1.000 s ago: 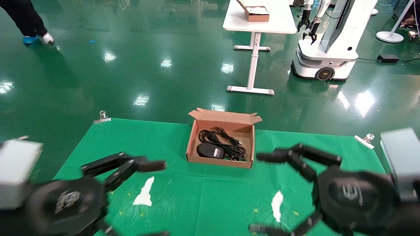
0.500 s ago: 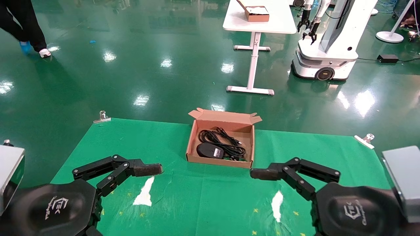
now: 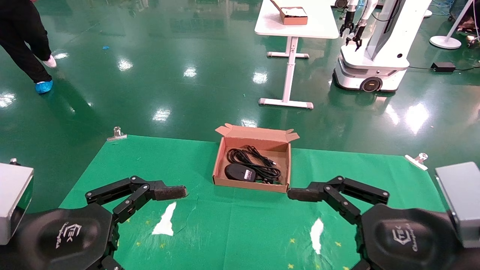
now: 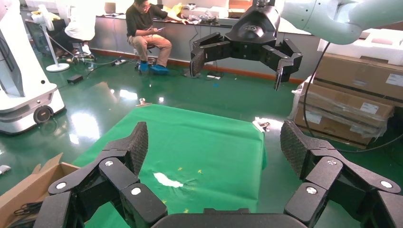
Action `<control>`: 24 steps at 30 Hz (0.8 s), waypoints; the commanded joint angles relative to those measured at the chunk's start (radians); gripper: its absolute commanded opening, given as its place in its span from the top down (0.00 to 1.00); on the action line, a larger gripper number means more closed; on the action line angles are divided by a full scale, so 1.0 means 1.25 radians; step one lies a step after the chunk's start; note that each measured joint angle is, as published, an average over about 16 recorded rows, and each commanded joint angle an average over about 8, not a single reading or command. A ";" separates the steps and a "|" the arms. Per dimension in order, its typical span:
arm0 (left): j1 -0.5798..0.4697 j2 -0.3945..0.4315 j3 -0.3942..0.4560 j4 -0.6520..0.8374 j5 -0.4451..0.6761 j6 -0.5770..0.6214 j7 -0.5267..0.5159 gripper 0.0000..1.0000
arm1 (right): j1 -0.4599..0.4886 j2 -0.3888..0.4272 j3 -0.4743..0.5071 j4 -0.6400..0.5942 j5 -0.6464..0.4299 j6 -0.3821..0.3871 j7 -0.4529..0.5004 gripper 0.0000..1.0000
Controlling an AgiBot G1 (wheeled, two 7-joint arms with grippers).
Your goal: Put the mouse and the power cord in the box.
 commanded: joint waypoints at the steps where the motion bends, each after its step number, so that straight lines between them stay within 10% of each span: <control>1: 0.000 0.000 0.001 0.000 0.000 -0.001 0.000 0.00 | 0.001 0.000 0.000 -0.001 -0.001 0.000 0.000 0.00; 24: -0.001 0.002 0.002 0.002 0.002 -0.003 0.000 0.00 | 0.003 -0.001 -0.001 -0.005 -0.002 0.001 -0.002 0.00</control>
